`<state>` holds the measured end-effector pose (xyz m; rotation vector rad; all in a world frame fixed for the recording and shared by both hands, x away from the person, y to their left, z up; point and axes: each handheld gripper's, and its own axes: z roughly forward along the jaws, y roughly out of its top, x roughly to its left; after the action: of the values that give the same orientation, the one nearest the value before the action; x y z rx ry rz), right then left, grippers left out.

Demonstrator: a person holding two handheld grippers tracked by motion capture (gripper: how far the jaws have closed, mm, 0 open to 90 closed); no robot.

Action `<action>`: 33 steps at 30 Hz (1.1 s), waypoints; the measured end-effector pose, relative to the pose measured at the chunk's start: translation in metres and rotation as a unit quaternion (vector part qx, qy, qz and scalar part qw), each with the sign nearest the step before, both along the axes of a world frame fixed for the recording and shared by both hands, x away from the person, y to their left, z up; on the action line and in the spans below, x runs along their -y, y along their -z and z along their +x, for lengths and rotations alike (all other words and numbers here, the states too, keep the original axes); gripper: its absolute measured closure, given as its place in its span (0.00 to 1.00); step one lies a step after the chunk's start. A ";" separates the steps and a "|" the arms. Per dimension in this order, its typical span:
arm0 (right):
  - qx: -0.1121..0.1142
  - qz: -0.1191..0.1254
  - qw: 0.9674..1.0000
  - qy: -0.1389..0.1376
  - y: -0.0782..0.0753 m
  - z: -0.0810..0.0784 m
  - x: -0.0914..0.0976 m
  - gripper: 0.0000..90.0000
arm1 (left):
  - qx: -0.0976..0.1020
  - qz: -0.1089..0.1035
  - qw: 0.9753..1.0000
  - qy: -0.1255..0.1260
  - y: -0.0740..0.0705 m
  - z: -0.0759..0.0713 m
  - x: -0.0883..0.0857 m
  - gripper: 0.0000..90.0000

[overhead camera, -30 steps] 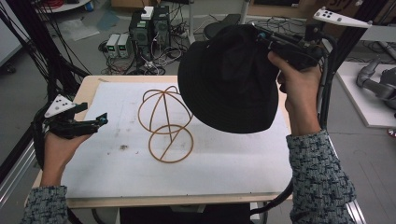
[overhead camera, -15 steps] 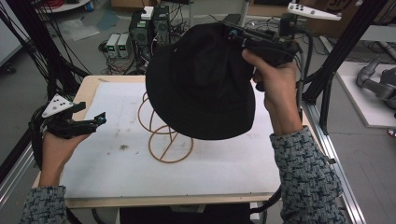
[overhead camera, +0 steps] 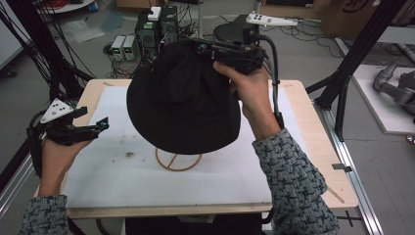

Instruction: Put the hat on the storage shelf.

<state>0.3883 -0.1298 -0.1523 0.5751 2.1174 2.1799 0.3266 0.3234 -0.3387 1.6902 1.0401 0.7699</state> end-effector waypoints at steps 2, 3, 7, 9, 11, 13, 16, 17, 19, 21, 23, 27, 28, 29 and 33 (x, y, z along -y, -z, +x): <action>-0.007 -0.006 1.000 -0.009 0.005 0.001 -0.009 0.96 | 0.001 -0.003 1.000 -0.002 0.000 -0.001 -0.001 0.17; -0.008 -0.009 1.000 -0.011 0.007 0.002 -0.013 0.96 | 0.002 -0.002 1.000 -0.002 -0.001 -0.001 -0.003 0.17; -0.018 -0.035 0.999 -0.028 0.023 0.001 -0.031 0.96 | 0.002 -0.004 1.000 -0.003 -0.001 -0.002 -0.006 0.17; -0.022 -0.043 0.998 -0.033 0.026 0.002 -0.035 0.96 | 0.002 -0.005 1.000 -0.005 -0.001 -0.003 -0.007 0.17; -0.022 -0.047 0.998 -0.032 0.028 0.002 -0.037 0.96 | 0.002 -0.002 1.000 -0.003 -0.001 -0.003 -0.007 0.17; -0.024 -0.057 0.997 -0.037 0.031 0.002 -0.044 0.95 | 0.002 -0.001 1.000 -0.002 -0.002 -0.003 -0.006 0.17; -0.024 -0.063 0.997 -0.038 0.033 0.002 -0.048 0.95 | 0.004 -0.002 1.000 -0.002 -0.002 -0.003 -0.006 0.17; -0.024 -0.066 0.997 -0.038 0.035 0.001 -0.049 0.95 | 0.005 -0.004 1.000 -0.003 -0.003 -0.004 -0.006 0.17; -0.026 -0.066 0.997 -0.038 0.039 0.002 -0.050 0.96 | 0.004 -0.003 1.000 -0.003 -0.003 -0.004 -0.006 0.17; -0.034 -0.067 0.996 -0.037 0.044 0.003 -0.048 0.95 | 0.003 -0.003 1.000 -0.002 -0.002 -0.004 -0.006 0.17; -0.037 -0.069 0.996 -0.036 0.048 0.005 -0.046 0.95 | 0.002 -0.002 1.000 -0.001 -0.002 -0.003 -0.006 0.17; -0.044 -0.073 0.996 -0.033 0.055 0.006 -0.046 0.95 | 0.002 -0.001 1.000 0.000 -0.002 -0.002 -0.004 0.17; -0.046 -0.077 0.995 -0.033 0.056 0.006 -0.046 0.95 | 0.002 -0.001 1.000 0.000 -0.002 -0.002 -0.004 0.17; -0.046 -0.077 0.995 -0.033 0.058 0.007 -0.047 0.95 | 0.002 -0.001 1.000 0.000 -0.002 -0.002 -0.004 0.17; -0.053 -0.075 0.995 -0.033 0.063 0.009 -0.045 0.95 | 0.000 0.001 1.000 0.000 -0.001 -0.002 -0.004 0.17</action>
<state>0.3974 -0.0849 -0.2157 0.6297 2.3601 2.0418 0.3248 0.3271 -0.3373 1.6914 1.0391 0.7711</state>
